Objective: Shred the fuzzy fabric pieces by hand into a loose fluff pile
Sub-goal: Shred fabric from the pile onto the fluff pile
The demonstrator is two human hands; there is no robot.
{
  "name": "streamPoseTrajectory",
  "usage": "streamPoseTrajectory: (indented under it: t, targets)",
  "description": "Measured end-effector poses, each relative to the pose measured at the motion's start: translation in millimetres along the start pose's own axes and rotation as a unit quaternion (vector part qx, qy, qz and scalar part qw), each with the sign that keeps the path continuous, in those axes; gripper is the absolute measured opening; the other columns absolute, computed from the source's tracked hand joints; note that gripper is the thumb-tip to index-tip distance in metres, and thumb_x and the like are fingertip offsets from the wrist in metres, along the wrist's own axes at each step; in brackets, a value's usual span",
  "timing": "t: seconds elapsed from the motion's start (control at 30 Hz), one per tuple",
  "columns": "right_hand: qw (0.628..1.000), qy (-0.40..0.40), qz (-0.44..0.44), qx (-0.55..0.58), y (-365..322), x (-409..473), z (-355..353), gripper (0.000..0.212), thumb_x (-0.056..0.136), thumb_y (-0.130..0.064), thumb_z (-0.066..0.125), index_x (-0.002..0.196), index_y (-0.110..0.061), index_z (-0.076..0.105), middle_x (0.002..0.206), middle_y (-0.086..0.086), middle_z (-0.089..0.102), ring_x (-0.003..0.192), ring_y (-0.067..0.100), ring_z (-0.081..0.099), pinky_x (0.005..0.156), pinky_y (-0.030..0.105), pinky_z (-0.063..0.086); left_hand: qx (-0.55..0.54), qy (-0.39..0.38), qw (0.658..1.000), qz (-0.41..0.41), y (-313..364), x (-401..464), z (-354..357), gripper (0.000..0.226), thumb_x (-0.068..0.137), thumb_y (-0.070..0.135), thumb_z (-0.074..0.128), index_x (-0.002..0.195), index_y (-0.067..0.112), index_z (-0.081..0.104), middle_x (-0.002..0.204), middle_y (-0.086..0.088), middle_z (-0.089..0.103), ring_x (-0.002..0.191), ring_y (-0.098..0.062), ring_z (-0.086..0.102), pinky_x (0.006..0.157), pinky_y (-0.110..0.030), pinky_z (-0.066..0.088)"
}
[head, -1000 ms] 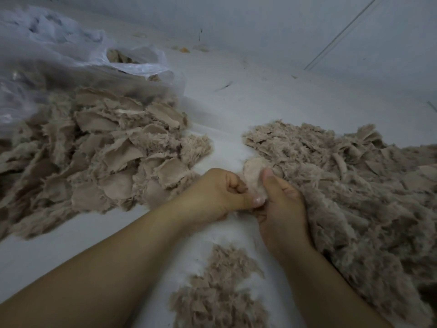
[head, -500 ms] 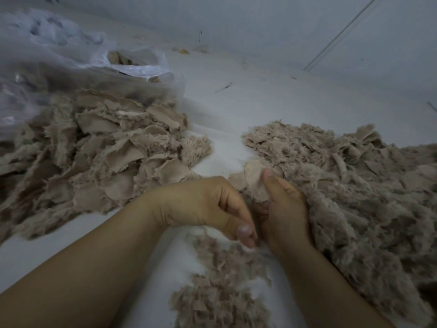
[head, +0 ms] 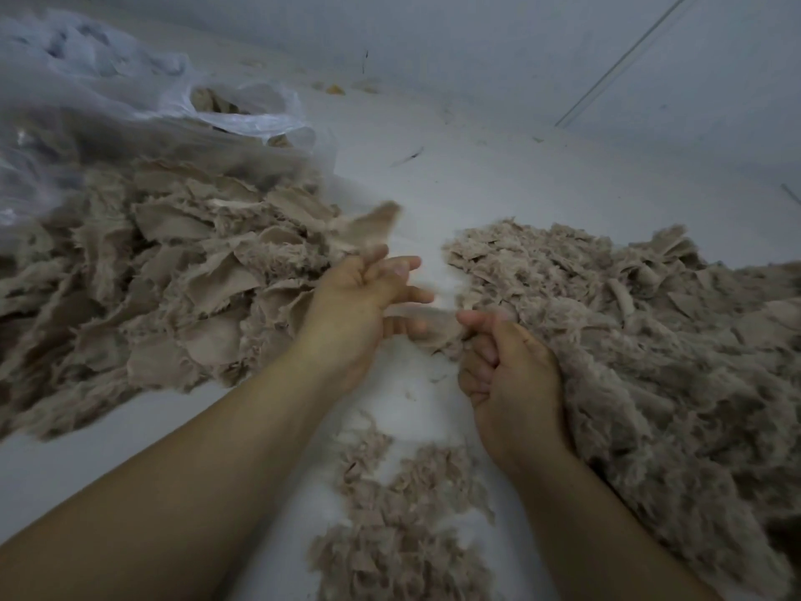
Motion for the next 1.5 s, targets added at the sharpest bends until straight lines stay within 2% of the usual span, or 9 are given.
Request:
streamPoseTrajectory:
  t: [0.07, 0.17, 0.3, 0.47, 0.8, 1.0, 1.17, 1.23, 1.5]
  targets:
    - [1.0, 0.004, 0.004, 0.009, 1, 0, -1, 0.038, 0.106, -0.023, 0.043, 0.084, -0.01, 0.071, 0.056, -0.003, 0.031, 0.044, 0.007, 0.022, 0.037, 0.019, 0.022, 0.175, 0.011, 0.984, 0.026, -7, 2, -6, 0.025, 0.093, 0.008, 0.063, 0.115, 0.012, 0.055, 0.103, -0.009, 0.062, 0.065, -0.014, 0.063, 0.054, -0.028, 0.052]
    - [1.0, 0.014, 0.014, 0.007, 2, 1, -1, 0.033, 0.106, -0.023, 0.042, 0.094, -0.007, 0.069, 0.055, -0.004, 0.032, 0.043, 0.006, 0.023, 0.036, 0.019, 0.022, 0.513, -0.065, 0.849, 0.105, -9, -1, 13, 0.023, 0.085, 0.021, 0.073, 0.104, 0.015, 0.063, 0.099, -0.003, 0.058, 0.07, -0.01, 0.053, 0.066, -0.027, 0.049]
    - [0.999, 0.026, 0.033, 0.001, 4, 2, -2, 0.023, 0.104, -0.01, 0.043, 0.105, -0.003, 0.066, 0.055, -0.004, 0.032, 0.043, 0.005, 0.025, 0.037, 0.017, 0.023, 0.647, -0.124, 0.735, 0.161, -16, -9, 34, 0.016, 0.087, 0.02, 0.062, 0.098, 0.008, 0.065, 0.099, -0.006, 0.053, 0.086, -0.024, 0.055, 0.075, -0.043, 0.05]
    - [0.999, 0.0, 0.049, -0.015, 6, 5, 2, 0.018, 0.103, -0.007, 0.044, 0.091, -0.002, 0.056, 0.059, -0.001, 0.029, 0.044, 0.005, 0.025, 0.038, 0.017, 0.022, 0.545, -0.056, 0.802, 0.239, -6, -16, 26, 0.01, 0.088, 0.008, 0.061, 0.085, 0.007, 0.071, 0.082, -0.006, 0.063, 0.078, -0.019, 0.056, 0.07, -0.032, 0.045]
    - [0.999, -0.037, 0.028, -0.011, 1, 2, 7, 0.041, 0.101, -0.01, 0.05, 0.065, -0.02, 0.066, 0.055, -0.005, 0.036, 0.044, 0.006, 0.026, 0.039, 0.018, 0.021, 0.181, -0.038, 0.975, 0.127, -4, -17, 16, 0.027, 0.088, -0.008, 0.056, 0.094, 0.011, 0.074, 0.099, -0.002, 0.073, 0.091, -0.009, 0.068, 0.08, -0.02, 0.054]
    - [0.991, -0.053, -0.014, -0.122, 0, -2, 9, 0.02, 0.097, -0.013, 0.058, 0.085, -0.011, 0.073, 0.055, -0.003, 0.055, 0.045, 0.006, 0.035, 0.041, 0.017, 0.03, 0.13, -0.039, 0.985, 0.108, -5, -15, 15, 0.043, 0.082, -0.021, 0.052, 0.098, 0.016, 0.068, 0.1, -0.004, 0.073, 0.08, -0.01, 0.068, 0.069, -0.025, 0.055]
    - [0.996, -0.012, -0.008, -0.085, 0, -1, 3, 0.025, 0.096, -0.013, 0.06, 0.072, -0.01, 0.066, 0.056, 0.004, 0.04, 0.046, 0.01, 0.024, 0.04, 0.02, 0.024, -0.056, -0.012, 0.998, 0.025, -15, -11, 10, 0.019, 0.094, 0.019, 0.061, 0.095, 0.0, 0.059, 0.092, -0.018, 0.064, 0.083, -0.029, 0.063, 0.069, -0.034, 0.054]
    - [0.998, -0.012, -0.011, -0.067, -1, -1, 3, 0.024, 0.096, -0.013, 0.059, 0.074, -0.008, 0.066, 0.054, 0.002, 0.035, 0.045, 0.009, 0.022, 0.04, 0.021, 0.022, 0.013, -0.032, 0.999, 0.02, -19, -10, 11, 0.041, 0.086, 0.031, 0.07, 0.097, -0.006, 0.058, 0.088, -0.019, 0.063, 0.076, -0.027, 0.063, 0.066, -0.035, 0.055]
    - [0.997, -0.021, -0.004, -0.069, -1, -1, 2, 0.029, 0.097, -0.022, 0.058, 0.093, 0.006, 0.069, 0.058, 0.006, 0.038, 0.045, 0.01, 0.025, 0.041, 0.022, 0.023, 0.135, -0.09, 0.986, 0.022, -23, -12, 16, 0.011, 0.091, -0.003, 0.061, 0.093, 0.007, 0.066, 0.06, -0.008, 0.06, 0.046, -0.017, 0.052, 0.045, -0.023, 0.042]
Point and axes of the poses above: each hand's wrist, its own x-axis towards the middle knuckle, its own z-axis out of the palm, y = z × x, the point moved 7 cm from there along x, towards the middle knuckle
